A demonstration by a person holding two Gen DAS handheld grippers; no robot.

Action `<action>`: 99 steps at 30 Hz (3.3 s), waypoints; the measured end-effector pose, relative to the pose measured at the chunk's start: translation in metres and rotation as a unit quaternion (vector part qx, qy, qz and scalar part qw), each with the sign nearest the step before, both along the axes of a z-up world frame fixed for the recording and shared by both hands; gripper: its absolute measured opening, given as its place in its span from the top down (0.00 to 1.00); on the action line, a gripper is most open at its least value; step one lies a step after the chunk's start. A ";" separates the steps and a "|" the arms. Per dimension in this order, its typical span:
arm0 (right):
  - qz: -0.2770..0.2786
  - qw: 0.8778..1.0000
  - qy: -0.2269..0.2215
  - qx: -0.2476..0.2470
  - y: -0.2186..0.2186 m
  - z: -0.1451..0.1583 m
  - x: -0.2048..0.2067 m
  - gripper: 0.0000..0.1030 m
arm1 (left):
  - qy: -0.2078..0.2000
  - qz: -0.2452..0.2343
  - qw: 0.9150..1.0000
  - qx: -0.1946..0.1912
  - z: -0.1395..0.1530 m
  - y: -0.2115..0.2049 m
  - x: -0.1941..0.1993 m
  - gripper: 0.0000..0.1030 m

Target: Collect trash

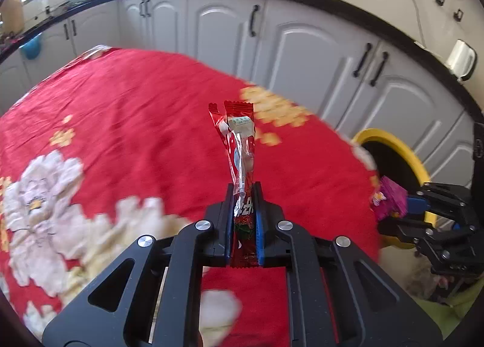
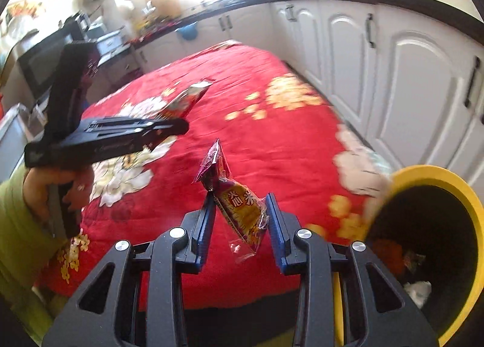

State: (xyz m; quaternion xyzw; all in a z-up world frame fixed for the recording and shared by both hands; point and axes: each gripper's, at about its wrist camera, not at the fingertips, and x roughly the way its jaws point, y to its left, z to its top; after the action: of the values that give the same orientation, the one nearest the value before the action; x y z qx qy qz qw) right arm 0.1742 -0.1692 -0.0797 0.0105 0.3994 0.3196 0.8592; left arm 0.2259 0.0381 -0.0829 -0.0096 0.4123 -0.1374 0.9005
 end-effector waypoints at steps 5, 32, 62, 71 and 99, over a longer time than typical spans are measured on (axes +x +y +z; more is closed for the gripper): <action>-0.037 0.999 -0.009 0.005 -0.035 0.007 0.003 0.69 | -0.008 -0.020 1.000 -0.018 0.008 -0.034 -0.002 0.94; -0.211 0.976 -0.025 0.036 -0.193 0.007 -0.011 0.69 | -0.044 -0.085 0.994 -0.054 0.033 -0.170 -0.021 0.94; -0.253 0.966 0.041 0.042 -0.219 -0.046 -0.008 0.66 | 0.020 -0.131 0.991 -0.021 -0.028 -0.234 -0.028 0.92; -0.263 0.962 0.048 0.045 -0.224 -0.054 -0.006 0.62 | 0.039 -0.137 0.990 -0.010 -0.041 -0.245 -0.022 0.92; -0.269 0.962 0.008 0.030 -0.216 -0.022 -0.033 0.16 | 0.039 -0.090 0.995 -0.002 -0.028 -0.204 -0.030 0.13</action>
State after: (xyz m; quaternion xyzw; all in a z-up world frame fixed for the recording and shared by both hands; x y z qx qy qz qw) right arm 0.1412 -0.3856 -0.1017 0.1462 0.3786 0.0881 0.9097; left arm 0.1955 -0.1660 -0.1105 0.0199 0.4457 -0.2180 0.8680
